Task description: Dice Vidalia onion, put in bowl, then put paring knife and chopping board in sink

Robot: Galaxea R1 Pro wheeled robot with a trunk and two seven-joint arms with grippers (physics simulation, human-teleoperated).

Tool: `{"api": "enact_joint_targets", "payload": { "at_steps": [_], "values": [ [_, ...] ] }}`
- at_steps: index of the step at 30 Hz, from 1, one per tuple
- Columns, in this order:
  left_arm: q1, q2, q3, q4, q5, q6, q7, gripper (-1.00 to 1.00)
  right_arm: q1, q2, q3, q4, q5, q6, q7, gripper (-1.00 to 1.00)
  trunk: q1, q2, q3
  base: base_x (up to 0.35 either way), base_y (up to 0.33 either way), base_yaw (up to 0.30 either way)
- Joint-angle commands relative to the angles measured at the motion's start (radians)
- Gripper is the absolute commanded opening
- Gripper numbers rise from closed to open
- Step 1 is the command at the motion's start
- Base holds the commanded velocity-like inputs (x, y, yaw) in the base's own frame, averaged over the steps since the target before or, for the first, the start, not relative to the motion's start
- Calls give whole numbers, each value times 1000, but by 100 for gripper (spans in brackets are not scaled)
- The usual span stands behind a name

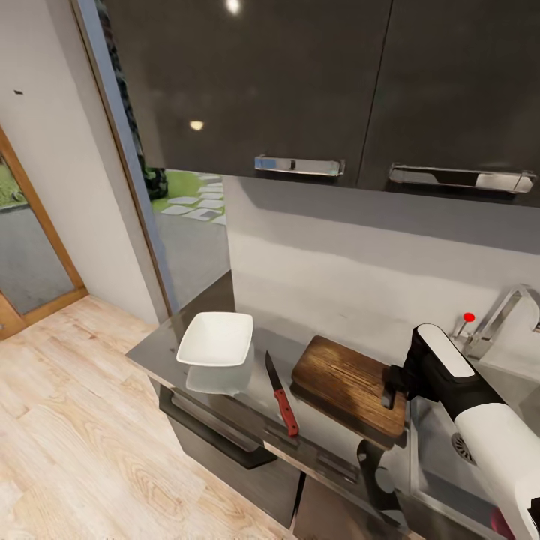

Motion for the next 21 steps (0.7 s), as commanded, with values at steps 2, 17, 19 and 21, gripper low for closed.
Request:
{"api": "enact_joint_targets", "payload": {
  "at_steps": [2,17,19,21],
  "values": [
    [0,0,2,-1,1,-2,-1,100,-1,-1,3,-1,-11,10,-10,-100,1,-2,-3,0,0,0],
    [0,0,2,-1,1,-2,-1,100,-1,-1,3,-1,-11,10,-10,-100,1,-2,-9,0,0,0],
    [0,0,2,-1,1,-2,-1,100,-1,-1,3,-1,-11,10,-10,-100,1,-2,-11,0,0,0],
    [0,0,2,-1,1,-2,-1,100,-1,-1,3,-1,-11,10,-10,-100,1,-2,-13,0,0,0]
  ]
}}
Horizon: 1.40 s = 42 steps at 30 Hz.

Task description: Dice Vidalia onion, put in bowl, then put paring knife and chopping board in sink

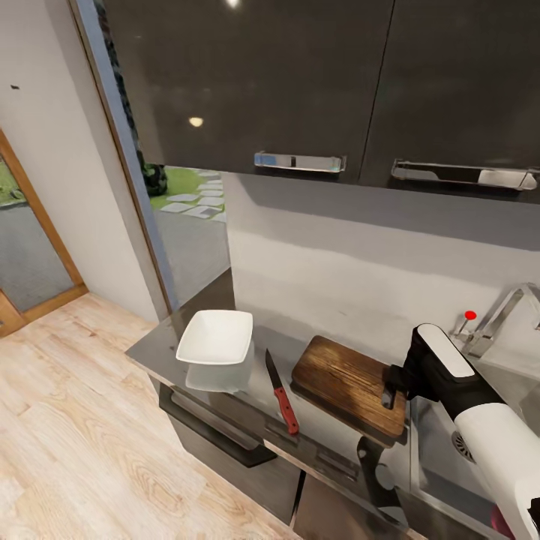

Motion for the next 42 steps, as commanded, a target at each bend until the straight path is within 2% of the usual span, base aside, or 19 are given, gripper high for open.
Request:
{"api": "enact_joint_targets", "payload": {
  "at_steps": [1,20,28,42],
  "values": [
    [0,0,2,-1,1,-2,-1,100,-1,-1,3,-1,-11,10,-10,-100,1,-2,-2,0,0,0],
    [0,0,2,-1,1,-2,-1,100,-1,-1,3,-1,-11,10,-10,-100,1,-2,-8,0,0,1],
    [0,0,2,-1,1,-2,-1,100,-1,-1,3,-1,-11,10,-10,-100,1,-2,-8,0,0,133],
    [0,0,2,-1,1,-2,-1,100,-1,-1,3,-1,-11,10,-10,-100,1,-2,-14,0,0,10]
  ]
}}
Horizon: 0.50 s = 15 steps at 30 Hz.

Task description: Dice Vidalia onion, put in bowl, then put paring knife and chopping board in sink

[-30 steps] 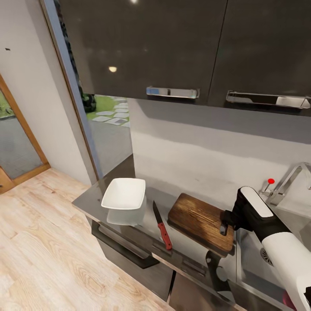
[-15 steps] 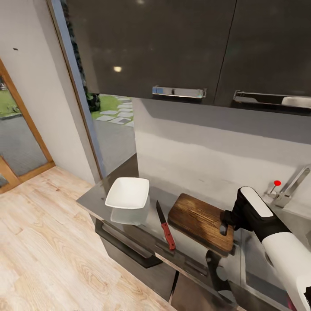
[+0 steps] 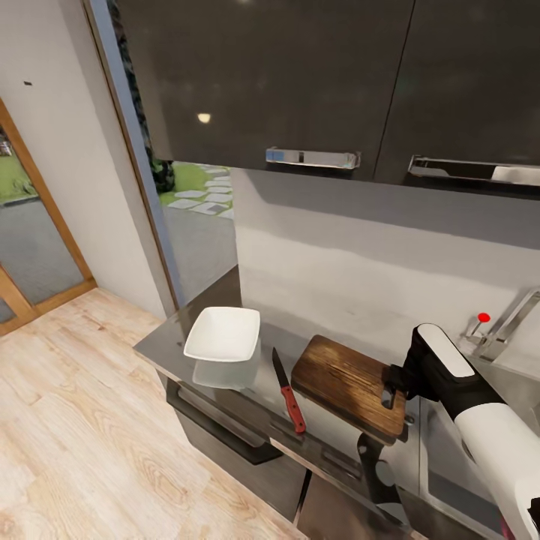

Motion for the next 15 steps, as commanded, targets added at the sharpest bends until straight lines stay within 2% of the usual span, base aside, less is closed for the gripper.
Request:
{"api": "enact_joint_targets", "payload": {
  "at_steps": [1,15],
  "values": [
    [0,0,2,-1,1,-2,-1,100,-1,-1,4,-1,-6,12,-11,-100,1,-2,-2,0,0,0],
    [0,1,2,-1,1,-2,1,100,-1,-1,4,-1,-6,12,-11,-100,1,-2,-3,0,0,0]
  ]
}}
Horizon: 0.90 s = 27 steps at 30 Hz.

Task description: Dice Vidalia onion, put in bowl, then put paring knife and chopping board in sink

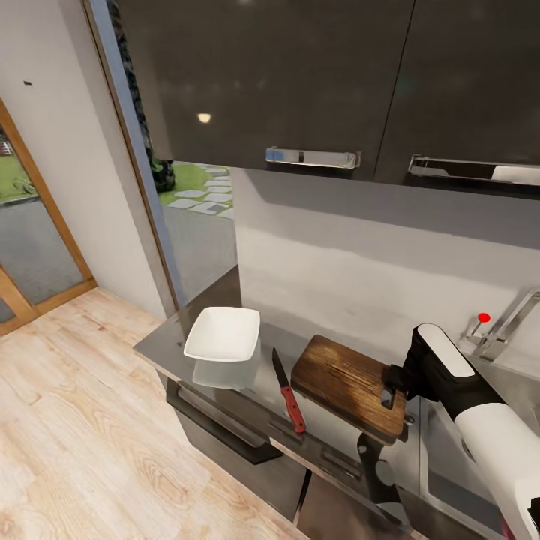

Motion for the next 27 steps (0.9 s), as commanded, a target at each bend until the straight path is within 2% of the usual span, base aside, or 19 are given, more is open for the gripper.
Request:
{"api": "enact_joint_targets", "payload": {
  "at_steps": [1,27],
  "values": [
    [0,0,2,-1,1,-2,-1,100,0,-1,4,0,-5,13,-11,-100,1,-2,-2,0,0,0],
    [0,2,2,-1,1,-2,-1,100,-1,-1,4,0,-5,13,-11,-100,1,-2,-2,-3,-28,0]
  ]
}}
